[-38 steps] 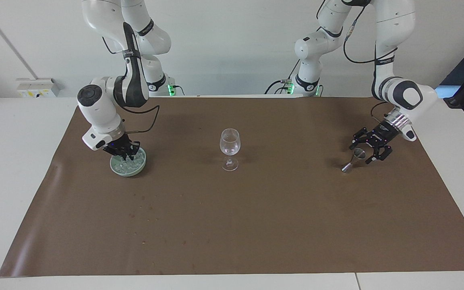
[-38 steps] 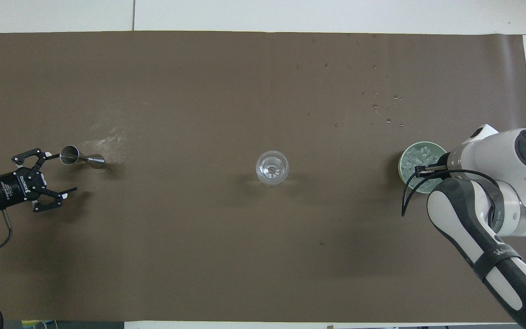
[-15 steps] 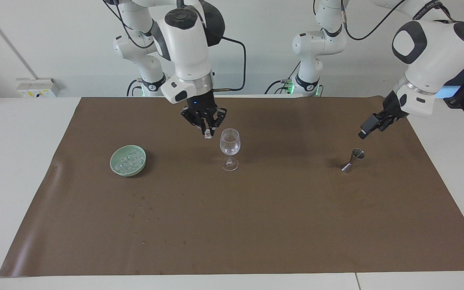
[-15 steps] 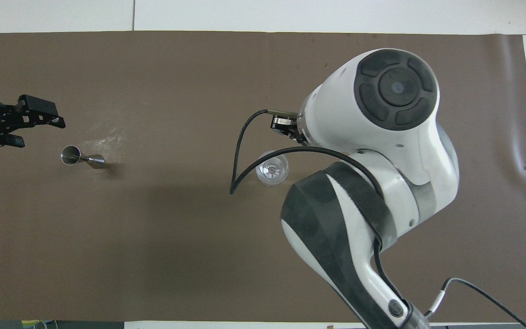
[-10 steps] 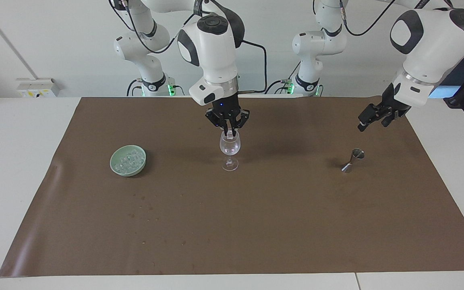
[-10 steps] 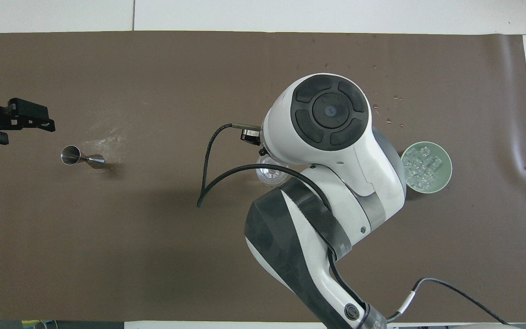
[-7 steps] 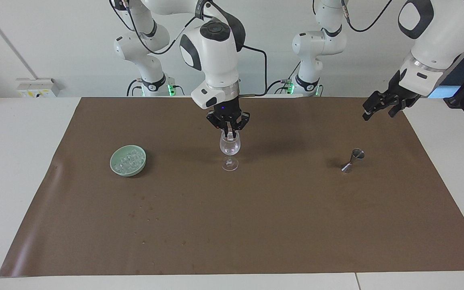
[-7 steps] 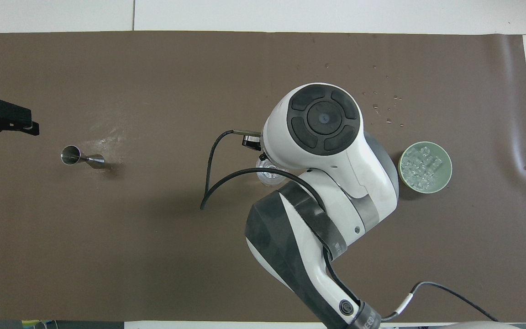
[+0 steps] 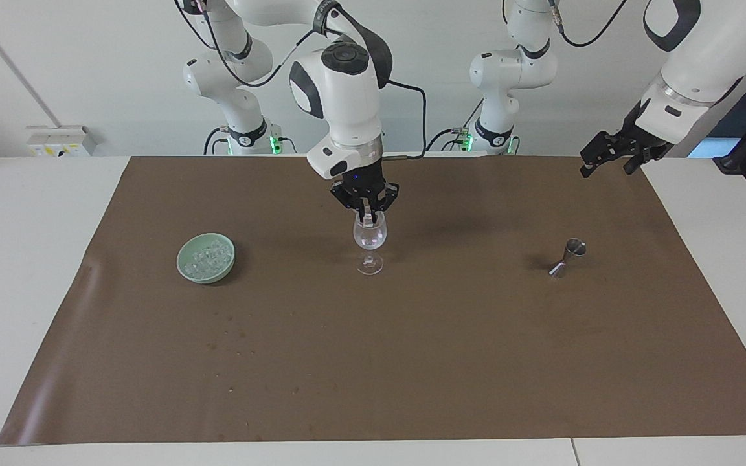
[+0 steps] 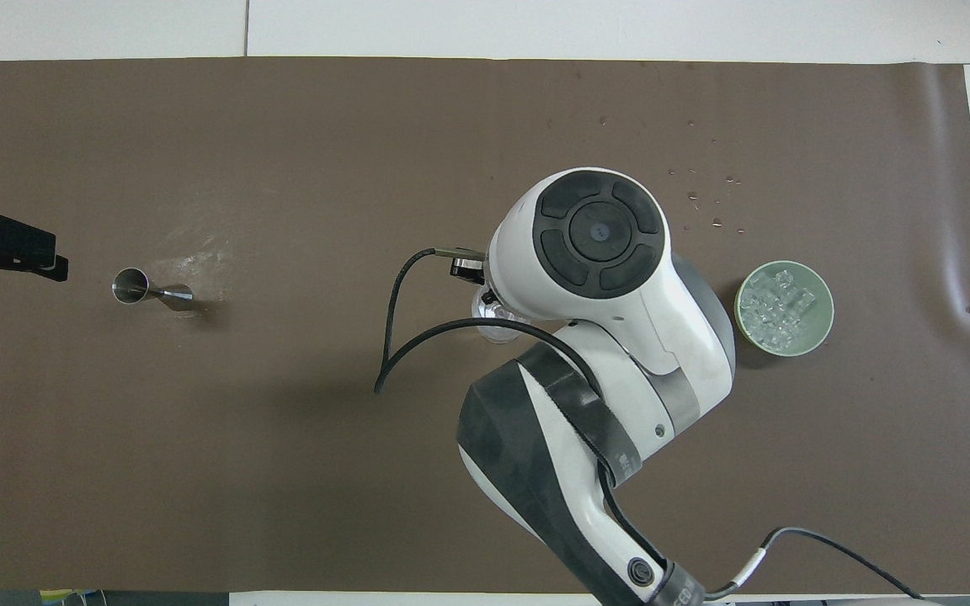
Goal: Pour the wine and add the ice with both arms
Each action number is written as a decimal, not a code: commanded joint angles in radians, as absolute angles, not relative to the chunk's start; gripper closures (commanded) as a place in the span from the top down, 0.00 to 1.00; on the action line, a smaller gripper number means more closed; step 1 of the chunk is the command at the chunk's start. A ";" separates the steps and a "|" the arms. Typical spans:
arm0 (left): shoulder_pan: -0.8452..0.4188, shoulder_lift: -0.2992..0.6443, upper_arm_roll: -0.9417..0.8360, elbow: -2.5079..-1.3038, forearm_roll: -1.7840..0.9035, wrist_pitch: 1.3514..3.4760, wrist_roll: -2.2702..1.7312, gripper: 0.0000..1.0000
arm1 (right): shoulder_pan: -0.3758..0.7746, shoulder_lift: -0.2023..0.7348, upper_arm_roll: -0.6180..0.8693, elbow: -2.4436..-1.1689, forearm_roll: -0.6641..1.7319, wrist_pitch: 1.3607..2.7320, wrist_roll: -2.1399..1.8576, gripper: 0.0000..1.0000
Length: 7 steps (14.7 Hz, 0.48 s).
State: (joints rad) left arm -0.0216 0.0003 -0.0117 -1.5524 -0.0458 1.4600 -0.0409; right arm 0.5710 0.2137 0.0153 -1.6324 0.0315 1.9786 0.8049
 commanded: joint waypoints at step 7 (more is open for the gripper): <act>-0.035 -0.018 -0.002 -1.569 -0.006 1.469 -0.006 1.00 | 0.588 0.181 0.014 -1.681 0.025 2.003 0.854 0.25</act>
